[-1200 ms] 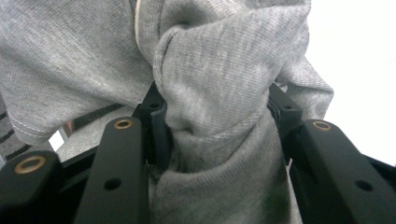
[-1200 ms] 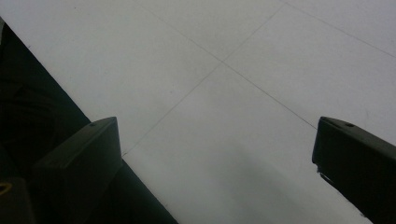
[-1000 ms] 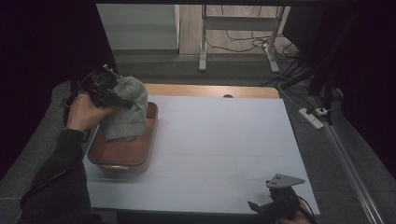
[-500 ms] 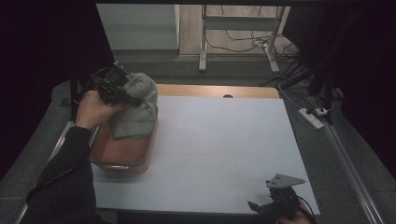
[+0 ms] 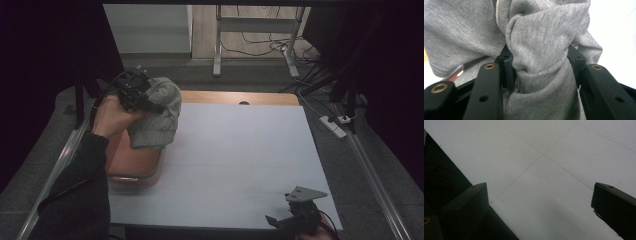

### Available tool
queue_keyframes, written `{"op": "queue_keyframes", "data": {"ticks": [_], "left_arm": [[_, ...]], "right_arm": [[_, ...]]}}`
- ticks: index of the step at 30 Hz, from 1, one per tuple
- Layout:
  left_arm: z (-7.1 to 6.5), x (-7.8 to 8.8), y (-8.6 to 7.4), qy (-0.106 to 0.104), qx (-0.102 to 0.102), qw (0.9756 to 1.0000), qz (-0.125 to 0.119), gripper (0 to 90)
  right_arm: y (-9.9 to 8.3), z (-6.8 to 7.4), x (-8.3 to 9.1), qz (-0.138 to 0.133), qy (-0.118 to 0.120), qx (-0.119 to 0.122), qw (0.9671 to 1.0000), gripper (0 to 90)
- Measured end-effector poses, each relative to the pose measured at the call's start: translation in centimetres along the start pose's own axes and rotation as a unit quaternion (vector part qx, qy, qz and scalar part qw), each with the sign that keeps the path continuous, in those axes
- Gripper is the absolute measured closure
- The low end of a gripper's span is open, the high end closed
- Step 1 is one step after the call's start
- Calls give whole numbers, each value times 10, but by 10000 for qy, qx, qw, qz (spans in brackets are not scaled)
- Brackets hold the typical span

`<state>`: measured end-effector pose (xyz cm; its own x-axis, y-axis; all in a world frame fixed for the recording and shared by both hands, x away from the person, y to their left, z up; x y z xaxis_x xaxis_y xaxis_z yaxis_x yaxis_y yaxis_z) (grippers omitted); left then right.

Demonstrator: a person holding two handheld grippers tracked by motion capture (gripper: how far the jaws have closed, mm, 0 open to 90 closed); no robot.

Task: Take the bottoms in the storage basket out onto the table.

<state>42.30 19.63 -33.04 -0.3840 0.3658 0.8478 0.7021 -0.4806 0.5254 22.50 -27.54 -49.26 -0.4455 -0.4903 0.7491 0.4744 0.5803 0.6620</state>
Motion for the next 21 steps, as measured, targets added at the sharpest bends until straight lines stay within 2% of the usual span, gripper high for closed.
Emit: {"op": "queue_keyframes", "data": {"ticks": [11, 21], "left_arm": [[-20, -11, 13, -106, -262, 9996, 24, 525], [-39, -25, 26, -184, -547, 9983, 100, 524]], "right_arm": [[0, 0, 0, -6, -12, 5, 10000, 15], [0, 0, 0, -27, -3, -4, 10000, 15]]}}
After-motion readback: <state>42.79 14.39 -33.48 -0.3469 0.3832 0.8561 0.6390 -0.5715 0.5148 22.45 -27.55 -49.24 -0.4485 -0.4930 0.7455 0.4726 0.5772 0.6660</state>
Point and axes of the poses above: each handheld gripper's, and its own axes: x roughly backward along the jaws, y roughly out of its top, z roughly to its left, the point moved 1 cm from there along -x, roughly forward along the jaws, and after that the axes turned 5 degrees about x, right-handed, at the moved point
